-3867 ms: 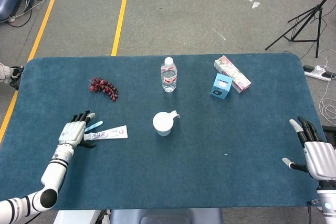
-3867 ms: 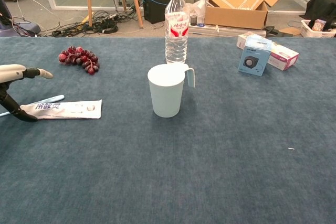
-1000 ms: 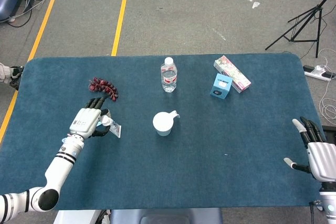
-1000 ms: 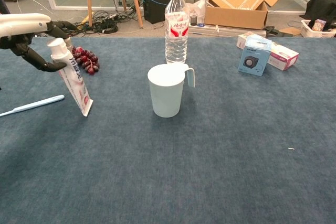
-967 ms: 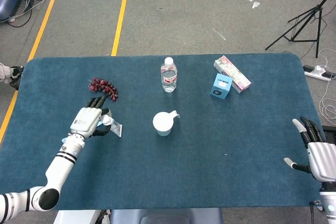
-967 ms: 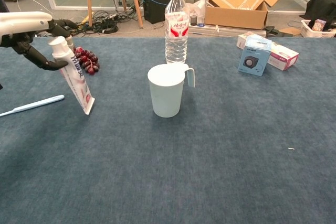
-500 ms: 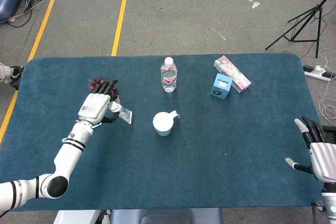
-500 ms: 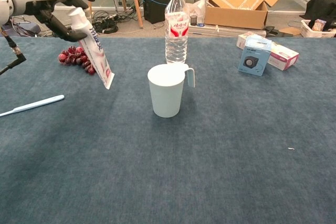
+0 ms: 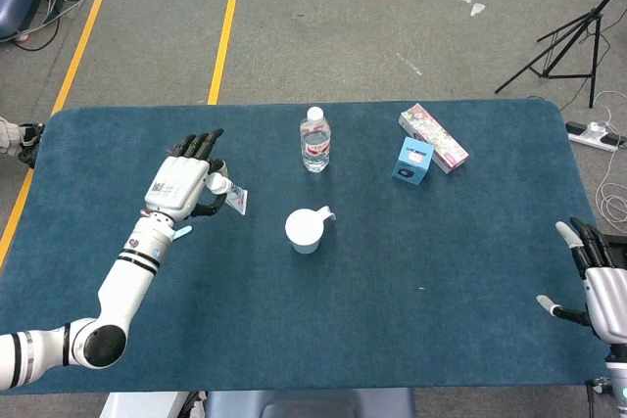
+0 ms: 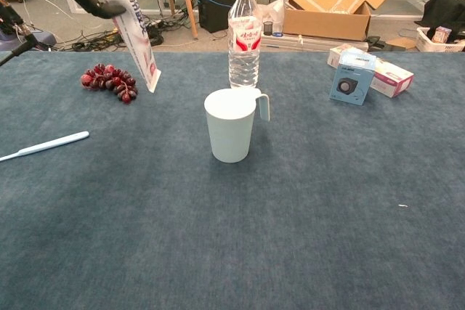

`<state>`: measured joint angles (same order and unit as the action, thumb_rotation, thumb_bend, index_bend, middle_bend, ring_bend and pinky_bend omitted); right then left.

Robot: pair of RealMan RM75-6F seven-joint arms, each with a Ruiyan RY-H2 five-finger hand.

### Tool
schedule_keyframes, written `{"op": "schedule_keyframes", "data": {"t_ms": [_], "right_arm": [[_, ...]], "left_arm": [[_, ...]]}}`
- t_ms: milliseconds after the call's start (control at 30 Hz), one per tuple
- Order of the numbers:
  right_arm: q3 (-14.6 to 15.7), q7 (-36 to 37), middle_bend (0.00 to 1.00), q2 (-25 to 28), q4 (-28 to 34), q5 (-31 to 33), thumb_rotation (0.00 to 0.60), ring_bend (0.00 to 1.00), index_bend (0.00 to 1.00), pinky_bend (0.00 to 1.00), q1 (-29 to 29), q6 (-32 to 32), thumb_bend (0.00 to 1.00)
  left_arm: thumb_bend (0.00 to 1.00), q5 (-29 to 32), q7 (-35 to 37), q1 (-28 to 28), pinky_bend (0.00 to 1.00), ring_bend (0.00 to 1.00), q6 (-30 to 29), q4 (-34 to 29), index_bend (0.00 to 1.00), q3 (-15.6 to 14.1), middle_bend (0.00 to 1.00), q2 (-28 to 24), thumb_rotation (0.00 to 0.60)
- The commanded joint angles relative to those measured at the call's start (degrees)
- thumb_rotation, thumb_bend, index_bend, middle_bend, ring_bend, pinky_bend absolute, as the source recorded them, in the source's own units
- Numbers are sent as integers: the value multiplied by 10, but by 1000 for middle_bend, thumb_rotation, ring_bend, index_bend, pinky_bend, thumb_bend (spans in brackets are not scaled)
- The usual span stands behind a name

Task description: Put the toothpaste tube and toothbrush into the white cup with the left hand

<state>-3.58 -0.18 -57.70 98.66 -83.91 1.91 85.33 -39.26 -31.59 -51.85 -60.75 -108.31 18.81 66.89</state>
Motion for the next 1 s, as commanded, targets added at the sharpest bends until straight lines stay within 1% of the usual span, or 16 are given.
{"op": "schedule_keyframes", "data": {"t_ms": [33, 200, 400, 767, 1000], "right_arm": [[0, -1, 59, 0, 1, -1, 600, 0, 93, 423, 0, -1, 0], [1, -2, 59, 0, 2, -3, 600, 0, 93, 423, -1, 2, 0], [1, -5, 59, -1, 2, -1, 600, 0, 93, 423, 0, -3, 0], [0, -5, 59, -1, 1, 3, 600, 0, 93, 423, 2, -7, 0], [-1, -1, 59, 0, 1, 4, 600, 0, 93, 423, 2, -8, 0]], "left_arm": [[386, 9, -3, -8, 0, 0, -5, -14, 608, 7, 0, -10, 600], [386, 25, -9, -21, 0, 0, -15, -35, 610, 16, 0, -22, 600], [386, 51, 18, -32, 0, 0, -6, -64, 614, 34, 0, -34, 600], [386, 79, 25, -67, 0, 0, 7, -63, 614, 35, 0, -24, 600], [386, 100, 29, -94, 0, 0, 13, -58, 614, 35, 0, -6, 600]]}}
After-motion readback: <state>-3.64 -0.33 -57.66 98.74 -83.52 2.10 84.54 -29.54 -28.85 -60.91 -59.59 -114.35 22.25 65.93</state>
